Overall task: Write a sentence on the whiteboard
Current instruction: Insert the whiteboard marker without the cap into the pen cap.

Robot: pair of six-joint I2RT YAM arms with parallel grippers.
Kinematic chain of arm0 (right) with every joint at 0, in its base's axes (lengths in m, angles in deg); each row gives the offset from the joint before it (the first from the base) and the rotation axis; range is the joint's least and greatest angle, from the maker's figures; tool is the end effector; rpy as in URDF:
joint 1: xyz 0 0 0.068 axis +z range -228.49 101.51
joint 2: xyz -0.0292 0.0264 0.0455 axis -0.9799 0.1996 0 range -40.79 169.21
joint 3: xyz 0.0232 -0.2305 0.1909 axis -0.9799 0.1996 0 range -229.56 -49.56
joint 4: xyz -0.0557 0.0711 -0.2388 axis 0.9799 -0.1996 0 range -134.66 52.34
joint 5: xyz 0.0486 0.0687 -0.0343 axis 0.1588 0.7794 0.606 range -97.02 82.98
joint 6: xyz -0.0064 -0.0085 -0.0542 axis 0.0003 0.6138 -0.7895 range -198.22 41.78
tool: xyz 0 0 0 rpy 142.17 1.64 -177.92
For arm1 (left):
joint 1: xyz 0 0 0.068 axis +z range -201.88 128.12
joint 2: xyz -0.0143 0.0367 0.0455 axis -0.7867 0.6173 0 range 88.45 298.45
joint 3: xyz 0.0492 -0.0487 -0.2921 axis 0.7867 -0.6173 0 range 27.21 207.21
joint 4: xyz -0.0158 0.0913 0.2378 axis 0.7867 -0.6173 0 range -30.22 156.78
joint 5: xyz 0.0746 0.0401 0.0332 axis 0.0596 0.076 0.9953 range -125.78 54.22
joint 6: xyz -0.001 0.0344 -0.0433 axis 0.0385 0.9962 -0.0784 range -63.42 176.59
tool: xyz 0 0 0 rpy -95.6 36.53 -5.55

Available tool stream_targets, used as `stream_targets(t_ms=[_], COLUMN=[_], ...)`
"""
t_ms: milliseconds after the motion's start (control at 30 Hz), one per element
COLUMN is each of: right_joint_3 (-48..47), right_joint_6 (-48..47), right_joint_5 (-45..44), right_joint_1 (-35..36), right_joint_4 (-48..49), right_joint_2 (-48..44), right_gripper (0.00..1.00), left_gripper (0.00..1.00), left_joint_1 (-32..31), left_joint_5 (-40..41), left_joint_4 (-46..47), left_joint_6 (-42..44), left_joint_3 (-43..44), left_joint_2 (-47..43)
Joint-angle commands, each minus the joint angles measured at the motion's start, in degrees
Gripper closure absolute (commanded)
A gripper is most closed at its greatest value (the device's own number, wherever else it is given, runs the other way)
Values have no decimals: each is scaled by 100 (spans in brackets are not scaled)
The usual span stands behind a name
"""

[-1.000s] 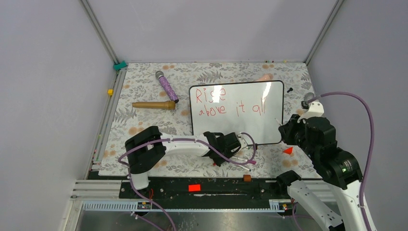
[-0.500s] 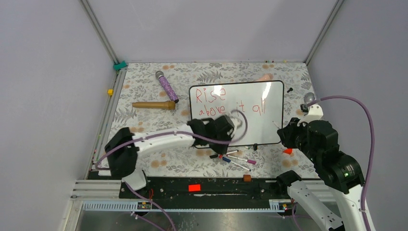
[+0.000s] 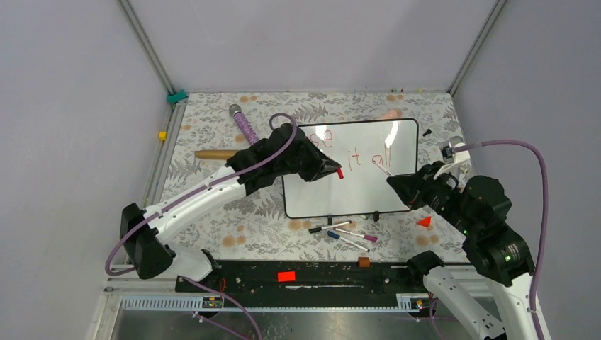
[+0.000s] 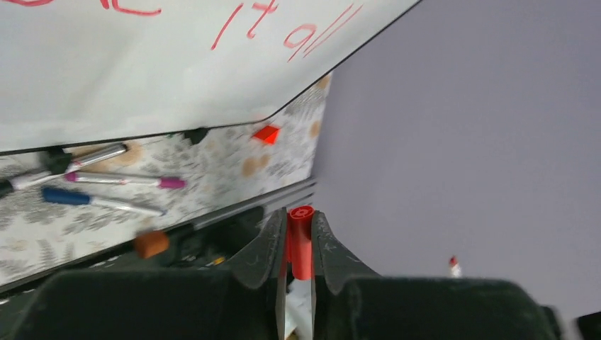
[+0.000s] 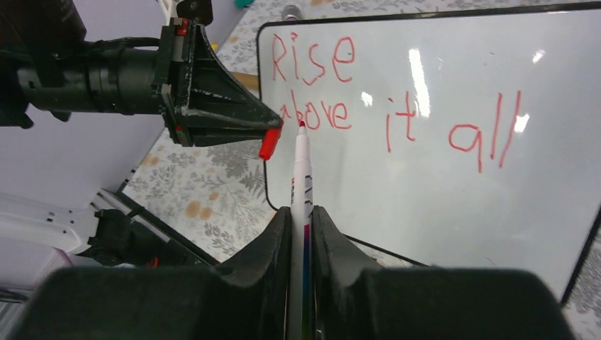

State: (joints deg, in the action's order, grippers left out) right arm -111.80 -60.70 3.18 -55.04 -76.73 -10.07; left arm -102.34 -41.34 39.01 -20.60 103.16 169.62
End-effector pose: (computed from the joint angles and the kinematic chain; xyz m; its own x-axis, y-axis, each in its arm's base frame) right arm 0.0439 0.0263 0.4240 -0.2814 0.2009 -0.9383 -0.4907 0.8102 0.3206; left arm 0.1955 -0.2426 0.3796 -0.8758 -0.4636 -0.1346 -0.1564 0.5361 -0.8295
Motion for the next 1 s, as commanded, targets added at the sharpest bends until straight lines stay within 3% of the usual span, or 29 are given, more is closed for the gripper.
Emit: stream_targets(t_ms=[0, 167, 967], right_joint_3=[122, 225, 214], right_joint_6=[414, 593, 695], right_joint_5=[653, 791, 1033], right_joint_1=[38, 46, 205], right_joint_4=[945, 1252, 1878], right_joint_2=[73, 178, 838], right_gripper=[100, 100, 100], left_gripper=[100, 100, 100], left_joint_1=[-95, -140, -260], left_joint_5=[1286, 1955, 1879], left_joint_4=[901, 999, 1301], left_joint_6=[-2008, -2555, -3021], left_joint_3=[-224, -256, -183], left_joint_2=[-639, -775, -478])
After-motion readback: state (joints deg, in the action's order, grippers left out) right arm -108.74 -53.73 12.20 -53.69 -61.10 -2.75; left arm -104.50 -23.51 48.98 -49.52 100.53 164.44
